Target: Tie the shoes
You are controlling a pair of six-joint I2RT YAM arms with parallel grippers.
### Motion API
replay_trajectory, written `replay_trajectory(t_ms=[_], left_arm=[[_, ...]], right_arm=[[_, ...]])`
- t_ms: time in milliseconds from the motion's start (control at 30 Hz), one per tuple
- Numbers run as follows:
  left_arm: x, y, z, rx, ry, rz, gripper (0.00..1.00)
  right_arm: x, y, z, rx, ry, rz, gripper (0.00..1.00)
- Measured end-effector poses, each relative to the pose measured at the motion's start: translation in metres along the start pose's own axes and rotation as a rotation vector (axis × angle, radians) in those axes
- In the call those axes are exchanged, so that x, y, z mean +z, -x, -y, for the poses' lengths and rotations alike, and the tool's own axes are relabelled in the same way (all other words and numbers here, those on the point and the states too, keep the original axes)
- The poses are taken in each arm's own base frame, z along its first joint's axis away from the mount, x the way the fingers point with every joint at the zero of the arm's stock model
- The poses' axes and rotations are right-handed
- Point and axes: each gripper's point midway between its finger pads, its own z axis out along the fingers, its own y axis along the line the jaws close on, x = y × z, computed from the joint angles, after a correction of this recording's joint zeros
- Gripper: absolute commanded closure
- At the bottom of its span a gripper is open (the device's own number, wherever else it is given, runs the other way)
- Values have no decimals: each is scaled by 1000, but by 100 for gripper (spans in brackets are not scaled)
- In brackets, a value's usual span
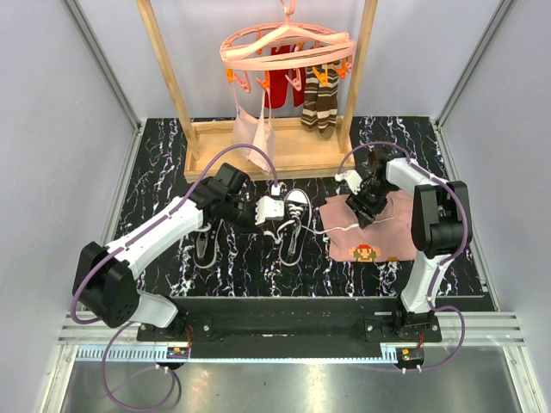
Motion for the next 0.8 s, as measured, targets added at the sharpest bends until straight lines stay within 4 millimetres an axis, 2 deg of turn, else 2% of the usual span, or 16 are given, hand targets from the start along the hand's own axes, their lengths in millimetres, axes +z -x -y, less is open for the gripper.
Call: replay_trajectory(t_ms=[133, 267, 400, 433, 500, 567, 600, 800], left_arm=[[0, 0, 0, 1, 1, 1, 100], [0, 0, 0, 1, 1, 1, 100], [0, 0, -1, 2, 1, 1, 100], [0, 0, -1, 2, 2, 1, 100], [0, 0, -1, 2, 2, 1, 100], [0, 0, -1, 2, 2, 1, 100], [0, 0, -1, 2, 2, 1, 100], [0, 0, -1, 2, 2, 2, 100]], right_arm=[[3, -3, 2, -6, -2, -14, 49], [2, -3, 3, -14, -6, -17, 64], [2, -3, 3, -18, -7, -18, 68], [2, -3, 3, -19, -8, -18, 71], [1, -3, 3, -22, -9, -16, 86], [-1, -2, 3, -29, -13, -12, 92], [-2, -2, 3, -30, -15, -11, 99], [-9, 0, 1, -36, -23, -2, 100]])
